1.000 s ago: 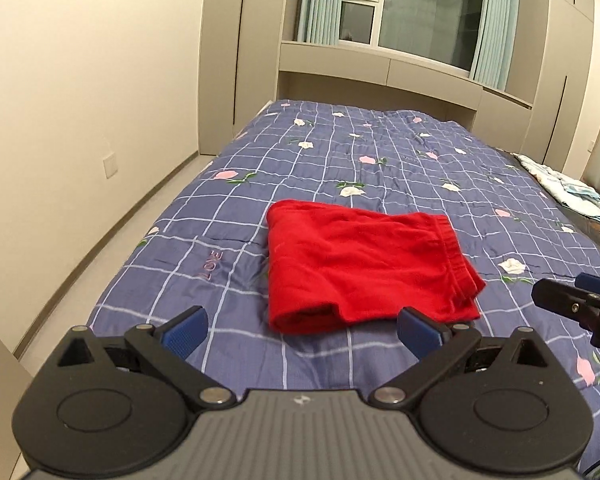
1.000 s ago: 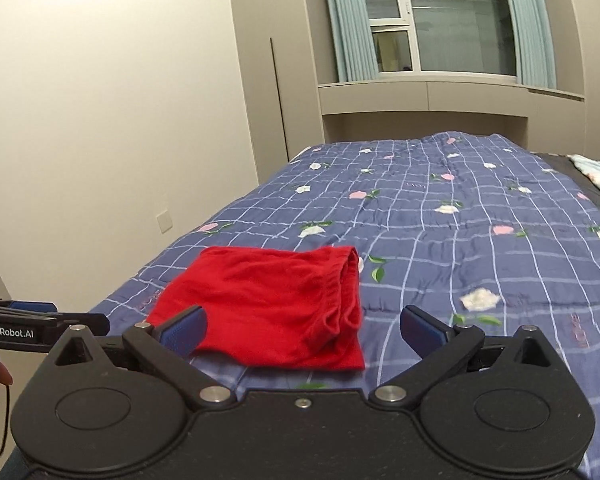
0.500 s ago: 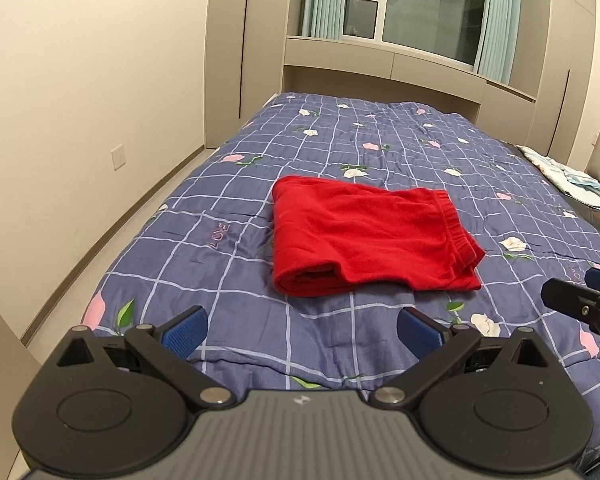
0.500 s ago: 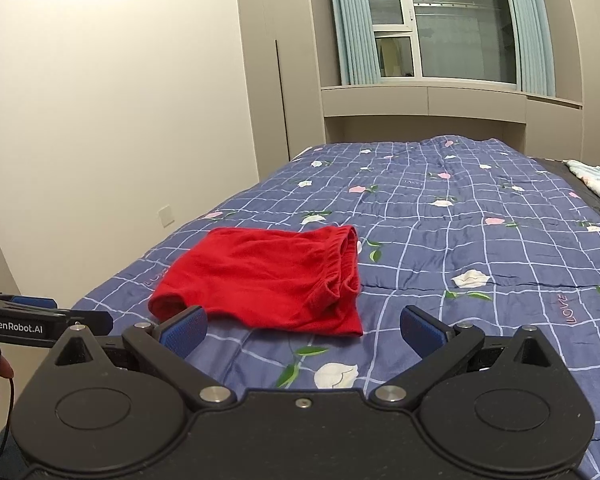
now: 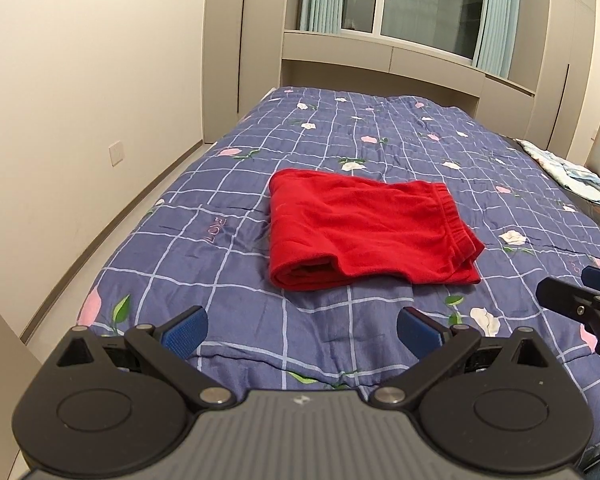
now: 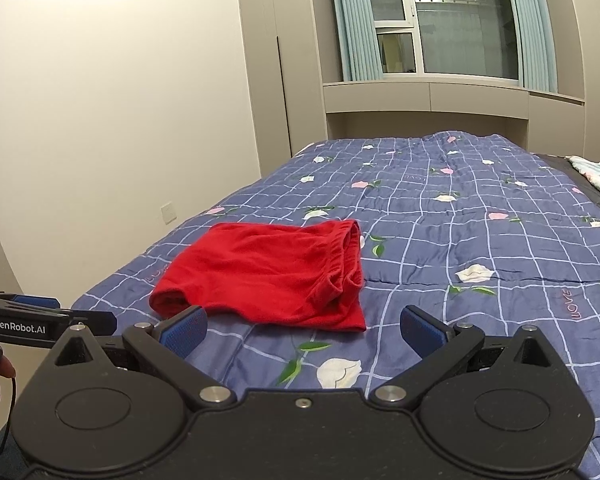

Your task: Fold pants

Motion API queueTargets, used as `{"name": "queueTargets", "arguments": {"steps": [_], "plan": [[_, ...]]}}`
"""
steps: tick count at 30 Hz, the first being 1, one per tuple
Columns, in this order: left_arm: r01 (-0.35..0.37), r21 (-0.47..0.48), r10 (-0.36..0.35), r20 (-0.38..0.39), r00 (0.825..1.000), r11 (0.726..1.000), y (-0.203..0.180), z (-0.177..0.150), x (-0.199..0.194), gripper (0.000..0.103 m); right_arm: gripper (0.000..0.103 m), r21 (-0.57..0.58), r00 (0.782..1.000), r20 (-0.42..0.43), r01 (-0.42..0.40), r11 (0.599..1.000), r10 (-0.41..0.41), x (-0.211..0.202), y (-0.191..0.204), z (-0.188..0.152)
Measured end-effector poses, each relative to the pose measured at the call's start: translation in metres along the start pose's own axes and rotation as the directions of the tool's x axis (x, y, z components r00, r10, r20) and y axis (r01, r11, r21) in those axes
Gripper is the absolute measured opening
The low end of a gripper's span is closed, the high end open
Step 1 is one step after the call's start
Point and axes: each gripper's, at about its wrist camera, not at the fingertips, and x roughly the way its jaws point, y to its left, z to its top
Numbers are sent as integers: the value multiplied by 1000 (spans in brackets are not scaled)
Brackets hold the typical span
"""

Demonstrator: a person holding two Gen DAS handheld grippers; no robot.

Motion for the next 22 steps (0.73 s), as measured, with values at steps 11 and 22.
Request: {"name": "queueTargets", "arguments": {"steps": [11, 22], "plan": [[7, -2, -7, -14, 1000, 1000, 0, 0, 1, 103, 102, 7, 1000, -7, 1, 1000, -1, 3, -1, -2], [44, -14, -44, -12, 999, 999, -2, 3, 4, 103, 102, 20, 999, -34, 3, 1000, -2, 13, -6, -8]]}}
